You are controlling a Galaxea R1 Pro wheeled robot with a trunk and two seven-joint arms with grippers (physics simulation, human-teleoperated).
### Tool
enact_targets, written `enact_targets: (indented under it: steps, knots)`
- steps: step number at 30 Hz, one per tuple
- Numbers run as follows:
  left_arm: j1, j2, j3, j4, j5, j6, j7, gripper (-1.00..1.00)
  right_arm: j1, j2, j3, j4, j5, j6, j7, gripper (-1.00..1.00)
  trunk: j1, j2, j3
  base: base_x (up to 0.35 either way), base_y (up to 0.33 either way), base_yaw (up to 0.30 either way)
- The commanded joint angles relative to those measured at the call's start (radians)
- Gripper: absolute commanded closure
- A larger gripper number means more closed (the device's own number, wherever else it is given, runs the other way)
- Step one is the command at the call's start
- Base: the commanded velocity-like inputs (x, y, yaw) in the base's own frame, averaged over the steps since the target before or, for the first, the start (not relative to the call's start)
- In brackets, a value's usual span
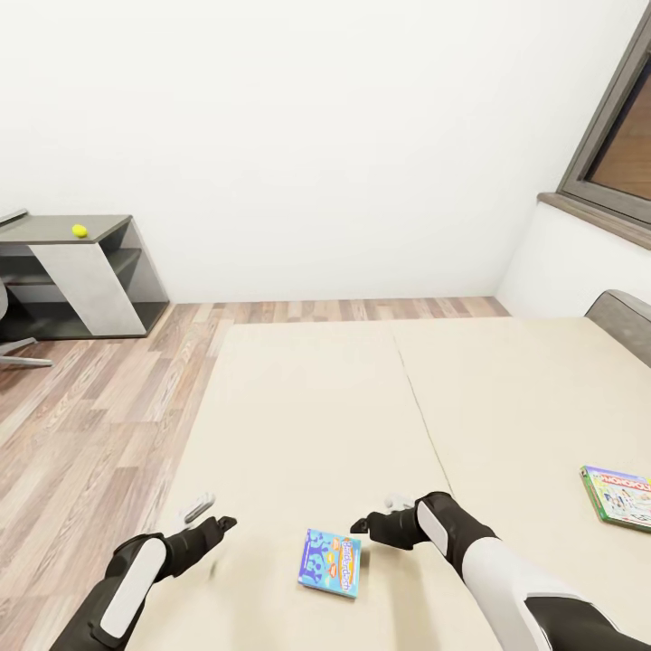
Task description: Put all the toys in the child's room - the three board games (two on the bed and one on the table), the two jigsaw puzzles on the table, and the tennis ball on the table - inside the toy box on the table in the child's room.
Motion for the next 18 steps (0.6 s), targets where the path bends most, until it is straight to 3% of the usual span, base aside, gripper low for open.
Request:
enact_targets:
  steps: [1, 18]
  knots:
    - [0.000, 0.000, 0.000, -0.001, 0.011, 0.004, 0.008, -1.00, 0.000, 0.001, -0.005, -0.001, -0.005, 0.008, -0.002, -1.00, 0.000, 0.000, -0.001, 0.000, 0.000, 0.000]
    - [0.000, 0.001, 0.000, -0.002, 0.010, 0.004, 0.008, -1.00, 0.004, 0.007, -0.004, -0.001, -0.005, 0.012, -0.003, -1.00, 0.000, 0.000, -0.001, 0.000, 0.000, 0.000]
